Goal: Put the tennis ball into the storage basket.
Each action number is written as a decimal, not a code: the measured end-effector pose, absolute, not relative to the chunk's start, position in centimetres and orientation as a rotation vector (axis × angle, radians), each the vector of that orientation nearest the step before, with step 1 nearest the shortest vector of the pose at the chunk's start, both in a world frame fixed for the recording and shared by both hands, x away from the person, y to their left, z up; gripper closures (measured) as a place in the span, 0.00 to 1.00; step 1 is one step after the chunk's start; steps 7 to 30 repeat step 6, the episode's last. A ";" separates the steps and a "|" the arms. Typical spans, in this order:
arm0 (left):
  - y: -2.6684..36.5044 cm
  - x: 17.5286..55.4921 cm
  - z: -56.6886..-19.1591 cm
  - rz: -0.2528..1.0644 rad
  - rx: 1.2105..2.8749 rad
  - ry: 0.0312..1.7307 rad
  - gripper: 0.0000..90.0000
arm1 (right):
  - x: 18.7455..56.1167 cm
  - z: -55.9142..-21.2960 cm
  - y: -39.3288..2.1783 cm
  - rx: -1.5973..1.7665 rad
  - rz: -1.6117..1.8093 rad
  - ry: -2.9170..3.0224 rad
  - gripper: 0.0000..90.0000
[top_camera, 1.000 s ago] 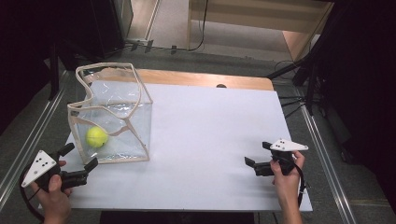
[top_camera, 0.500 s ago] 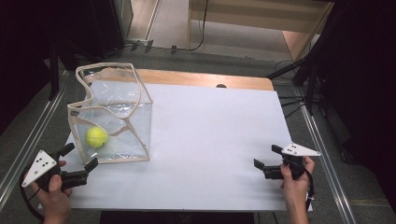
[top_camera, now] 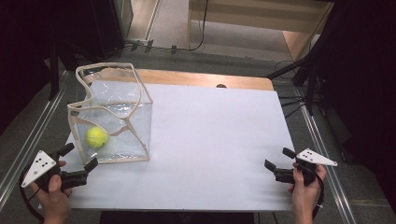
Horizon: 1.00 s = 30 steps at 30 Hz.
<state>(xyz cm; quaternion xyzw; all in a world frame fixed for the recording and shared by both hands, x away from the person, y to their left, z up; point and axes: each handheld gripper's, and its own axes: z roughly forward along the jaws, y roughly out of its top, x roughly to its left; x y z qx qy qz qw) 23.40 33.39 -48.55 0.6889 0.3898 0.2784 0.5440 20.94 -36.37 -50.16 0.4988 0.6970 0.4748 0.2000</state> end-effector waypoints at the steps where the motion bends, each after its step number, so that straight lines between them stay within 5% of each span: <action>1: 33.4 23.4 -48.5 0.663 1.636 0.924 0.00 | 20.9 -50.3 -36.5 1.393 1.337 1.935 0.00; 30: 33.4 23.4 -48.5 0.658 1.628 0.928 0.00 | 20.6 -50.5 -36.7 1.407 1.345 1.914 0.00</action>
